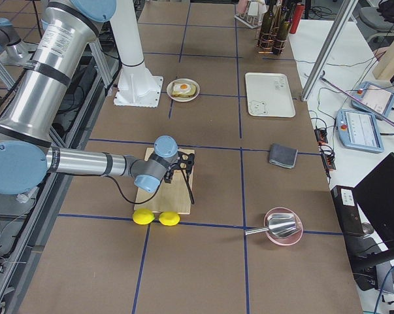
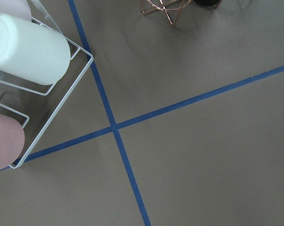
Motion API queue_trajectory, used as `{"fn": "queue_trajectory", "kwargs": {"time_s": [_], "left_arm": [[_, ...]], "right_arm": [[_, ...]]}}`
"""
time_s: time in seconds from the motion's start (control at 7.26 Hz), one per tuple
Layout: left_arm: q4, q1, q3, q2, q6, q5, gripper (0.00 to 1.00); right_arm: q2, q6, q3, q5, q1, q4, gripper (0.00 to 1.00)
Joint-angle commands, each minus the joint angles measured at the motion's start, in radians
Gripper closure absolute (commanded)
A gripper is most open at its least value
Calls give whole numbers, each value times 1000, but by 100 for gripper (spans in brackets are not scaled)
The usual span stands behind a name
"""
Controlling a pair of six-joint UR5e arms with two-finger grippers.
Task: Make sandwich and place on tray
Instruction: 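Close the right gripper on the edge of the bread slice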
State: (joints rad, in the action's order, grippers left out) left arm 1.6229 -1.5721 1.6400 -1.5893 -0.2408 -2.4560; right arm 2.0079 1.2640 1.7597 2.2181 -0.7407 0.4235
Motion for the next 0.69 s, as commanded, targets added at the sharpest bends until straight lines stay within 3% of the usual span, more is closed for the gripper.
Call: {"fn": "queue_trajectory", "kwargs": {"time_s": [0.0,0.55], "left_arm": [[0,1,0,0,0,0,0],[0,0,9,0,0,0,0]], "right_arm": [[15,5,0,-8,26,-25,33],[2,5,-3,-26,56,-23,38]]}}
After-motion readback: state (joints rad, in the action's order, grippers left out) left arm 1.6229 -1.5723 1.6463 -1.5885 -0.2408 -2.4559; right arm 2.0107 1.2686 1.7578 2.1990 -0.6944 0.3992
